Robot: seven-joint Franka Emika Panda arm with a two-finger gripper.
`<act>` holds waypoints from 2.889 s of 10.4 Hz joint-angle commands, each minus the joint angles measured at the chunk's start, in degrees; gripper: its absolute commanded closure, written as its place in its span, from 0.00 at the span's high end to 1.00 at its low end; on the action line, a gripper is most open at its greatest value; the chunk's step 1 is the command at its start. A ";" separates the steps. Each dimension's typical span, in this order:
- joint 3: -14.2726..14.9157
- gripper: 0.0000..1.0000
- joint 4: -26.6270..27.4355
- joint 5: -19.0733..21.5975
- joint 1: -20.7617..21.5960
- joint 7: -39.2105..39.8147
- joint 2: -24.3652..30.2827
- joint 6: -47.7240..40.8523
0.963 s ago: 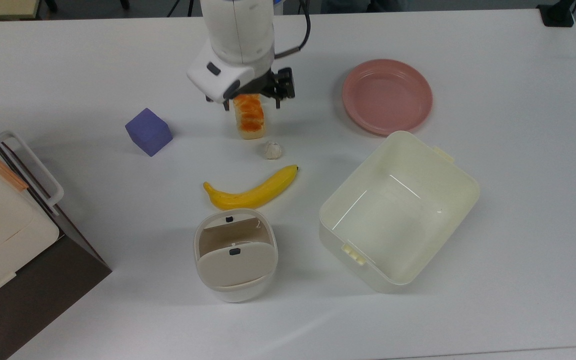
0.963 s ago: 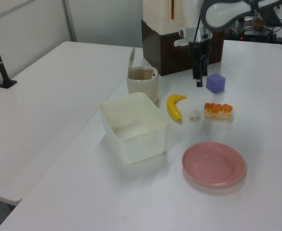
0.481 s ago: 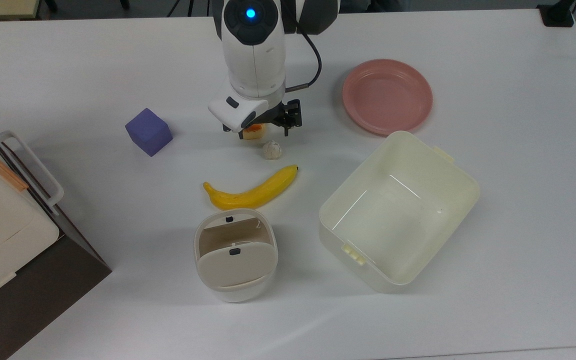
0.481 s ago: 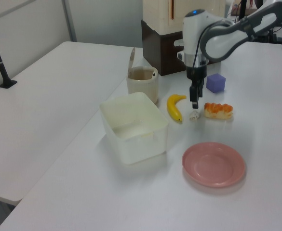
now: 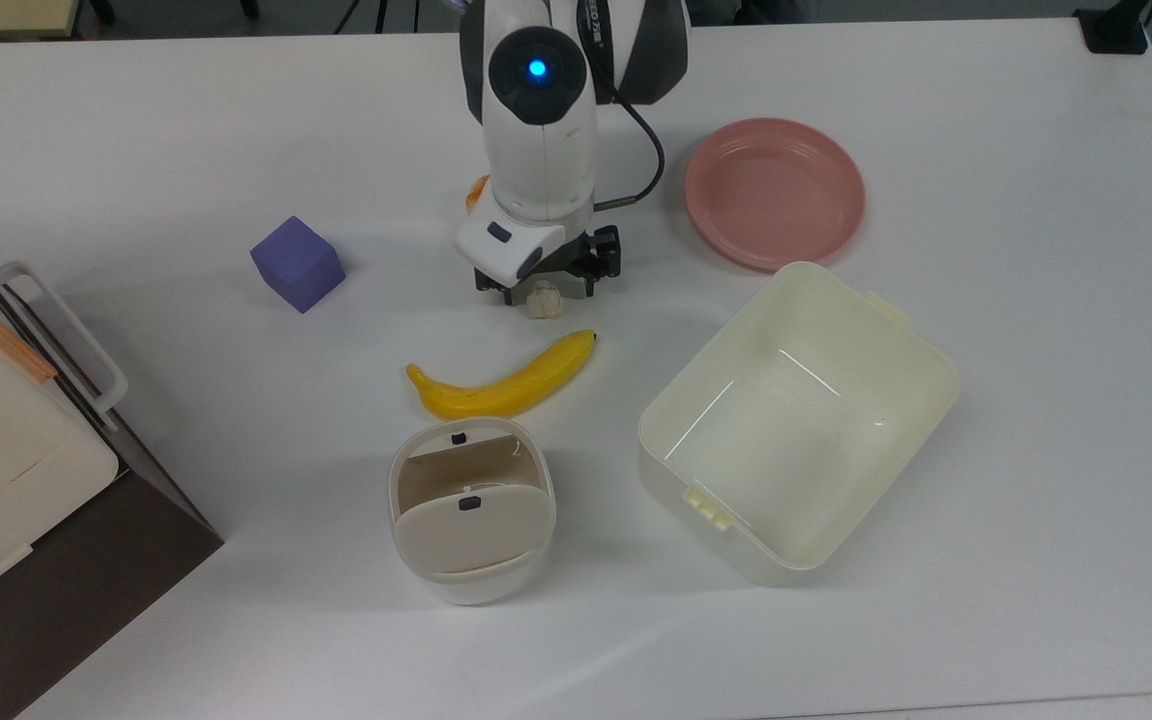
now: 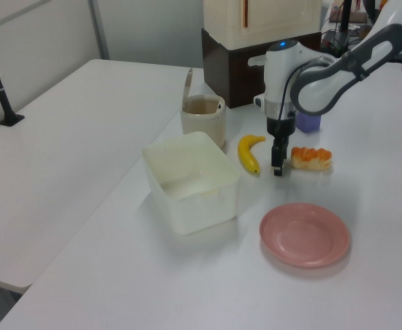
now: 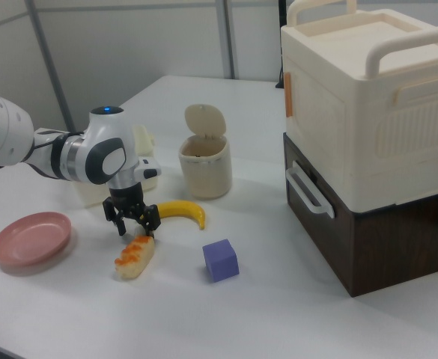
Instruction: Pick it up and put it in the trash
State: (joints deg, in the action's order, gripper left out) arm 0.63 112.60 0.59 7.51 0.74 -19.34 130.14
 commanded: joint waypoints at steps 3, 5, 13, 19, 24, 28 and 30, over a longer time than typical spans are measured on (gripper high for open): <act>1.22 0.29 -0.62 -0.76 1.64 -0.13 1.14 1.26; 1.22 0.27 -2.55 -0.76 -0.20 0.13 2.98 0.03; 1.31 0.30 -24.62 -0.41 -5.13 -1.34 -2.63 3.05; 1.48 0.34 -28.04 -0.94 -5.13 -9.00 -7.73 14.86; 1.48 0.58 -31.30 -0.85 -5.04 -9.36 -10.98 15.23; 1.48 0.65 -31.21 -0.85 -5.04 -9.44 -10.81 15.05; 1.48 0.67 -30.60 -0.68 -5.13 -9.44 -9.06 14.53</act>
State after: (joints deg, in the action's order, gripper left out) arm 1.75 82.11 0.55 2.03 -7.22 -29.77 144.65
